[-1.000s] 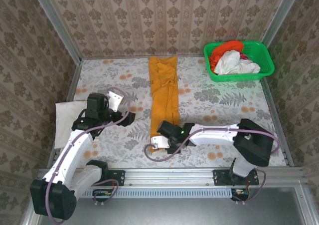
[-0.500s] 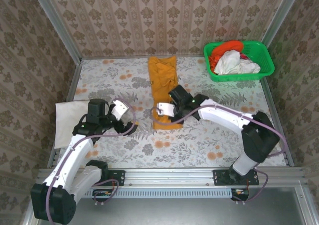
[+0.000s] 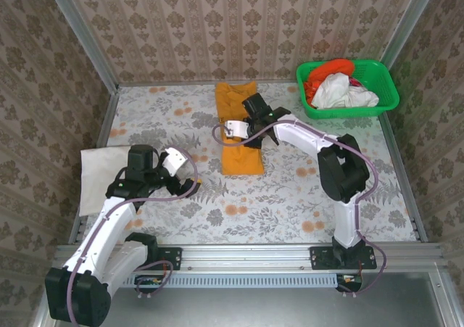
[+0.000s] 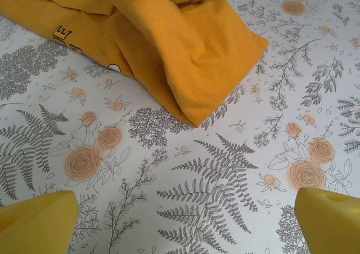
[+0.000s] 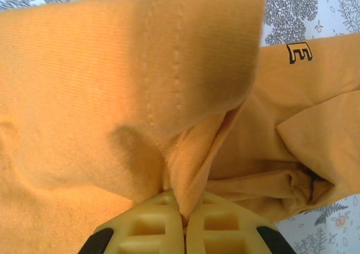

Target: Fold and stack the t-shirts

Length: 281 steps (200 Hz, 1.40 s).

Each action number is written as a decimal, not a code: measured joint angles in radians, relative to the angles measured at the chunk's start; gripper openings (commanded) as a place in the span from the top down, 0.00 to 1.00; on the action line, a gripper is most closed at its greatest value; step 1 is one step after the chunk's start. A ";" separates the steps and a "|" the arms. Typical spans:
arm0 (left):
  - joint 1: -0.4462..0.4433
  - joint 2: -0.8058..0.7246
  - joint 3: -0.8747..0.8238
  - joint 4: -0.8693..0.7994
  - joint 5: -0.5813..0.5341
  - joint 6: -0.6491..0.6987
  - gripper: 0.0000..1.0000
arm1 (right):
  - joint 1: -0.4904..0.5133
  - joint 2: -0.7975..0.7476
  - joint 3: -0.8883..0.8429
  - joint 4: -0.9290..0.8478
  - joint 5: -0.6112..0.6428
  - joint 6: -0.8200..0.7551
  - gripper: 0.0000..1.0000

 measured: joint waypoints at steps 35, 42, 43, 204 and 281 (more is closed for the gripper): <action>0.000 0.000 -0.003 0.004 0.000 0.000 0.00 | -0.009 0.076 0.077 -0.017 0.023 -0.029 1.00; 0.000 0.000 -0.004 0.004 0.000 0.000 0.00 | -0.010 0.088 0.086 -0.018 0.027 -0.031 1.00; 0.000 0.000 -0.004 0.004 0.000 0.000 0.00 | -0.010 0.089 0.087 -0.018 0.029 -0.031 1.00; 0.000 0.000 -0.012 0.011 -0.004 -0.001 0.00 | -0.012 0.126 0.098 0.041 0.156 0.000 0.31; 0.000 -0.021 -0.019 0.014 -0.012 -0.001 0.00 | 0.032 -0.233 -0.293 0.232 0.074 -0.015 0.31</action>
